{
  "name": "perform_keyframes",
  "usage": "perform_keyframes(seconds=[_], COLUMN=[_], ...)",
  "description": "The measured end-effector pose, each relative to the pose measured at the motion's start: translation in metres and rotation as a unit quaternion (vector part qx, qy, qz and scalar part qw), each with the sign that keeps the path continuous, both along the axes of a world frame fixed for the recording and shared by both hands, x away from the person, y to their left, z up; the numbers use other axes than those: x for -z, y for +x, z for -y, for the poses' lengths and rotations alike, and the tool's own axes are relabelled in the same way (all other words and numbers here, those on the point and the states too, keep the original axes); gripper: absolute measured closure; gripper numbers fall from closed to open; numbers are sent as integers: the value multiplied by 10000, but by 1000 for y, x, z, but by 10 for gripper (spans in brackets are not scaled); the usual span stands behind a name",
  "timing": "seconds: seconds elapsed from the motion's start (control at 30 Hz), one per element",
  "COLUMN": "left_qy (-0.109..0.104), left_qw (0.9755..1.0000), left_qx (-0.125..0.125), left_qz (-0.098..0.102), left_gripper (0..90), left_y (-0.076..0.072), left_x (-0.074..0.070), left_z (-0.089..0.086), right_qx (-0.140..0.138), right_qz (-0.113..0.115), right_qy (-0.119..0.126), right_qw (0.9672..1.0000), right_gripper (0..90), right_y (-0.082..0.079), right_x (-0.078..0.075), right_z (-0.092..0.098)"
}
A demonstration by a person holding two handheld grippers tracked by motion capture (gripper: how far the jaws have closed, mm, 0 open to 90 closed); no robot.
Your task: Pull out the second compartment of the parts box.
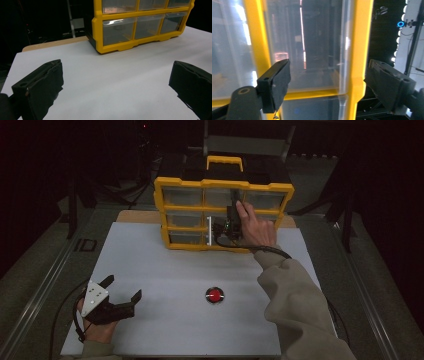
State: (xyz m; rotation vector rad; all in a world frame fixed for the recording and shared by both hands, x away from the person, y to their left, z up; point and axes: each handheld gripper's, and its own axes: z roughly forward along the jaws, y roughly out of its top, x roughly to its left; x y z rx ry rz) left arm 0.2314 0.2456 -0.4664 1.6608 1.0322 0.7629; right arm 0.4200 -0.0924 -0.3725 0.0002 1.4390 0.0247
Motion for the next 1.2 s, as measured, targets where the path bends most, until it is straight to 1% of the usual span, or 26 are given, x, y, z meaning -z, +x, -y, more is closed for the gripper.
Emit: perform_keyframes(seconds=[0.13,0.17,0.2,0.3,0.37,0.4,0.43,0.5,0.57,0.6,0.67,0.87,0.93,1.03,1.2], left_qy=[2,2,4,2,-2,0,0,-2,-2,-3,3,-13,-14,-26,-18], left_qw=[10000,10000,10000,10000,10000,10000,10000,10000,10000,10000,10000,10000,10000,10000,10000], left_qx=[-9,-9,-12,-10,-10,-7,-7,-7,-15,-17,-20,-24,-32,-36,-31], left_qz=[-3,-3,-3,-4,-5,-10,-10,-16,-15,-14,-14,-18,-16,-12,-15], left_gripper=[0,0,0,0,0,0,0,0,0,0,0,0,0,0,0], left_y=[0,0,0,0,0,0,0,0,0,0,0,0,0,0,-1], left_x=[0,0,0,0,0,0,0,0,0,0,0,0,0,-1,-1], left_z=[0,0,0,0,0,0,0,0,-1,-1,-1,-1,-1,-2,-1], right_qx=[-37,-58,-58,-50,-54,-93,-93,-95,-84,-24,-7,35,29,35,47], right_qz=[278,306,306,454,501,522,522,605,690,665,687,643,698,740,772], right_qy=[29,47,47,-32,-71,-71,-71,-159,-181,-181,-170,-225,-281,-240,-281], right_qw=[9996,9995,9995,9989,9987,9986,9986,9980,9974,9976,9975,9977,9972,9970,9966], right_gripper=[311,333,333,405,435,474,474,516,536,540,541,561,574,583,595], right_y=[0,0,0,1,2,2,2,2,4,5,6,9,9,10,10], right_x=[-3,-4,-4,-6,-6,-6,-6,-6,-6,-7,-7,-7,-6,-7,-5], right_z=[2,2,2,2,3,3,3,3,3,3,4,7,8,8,8])
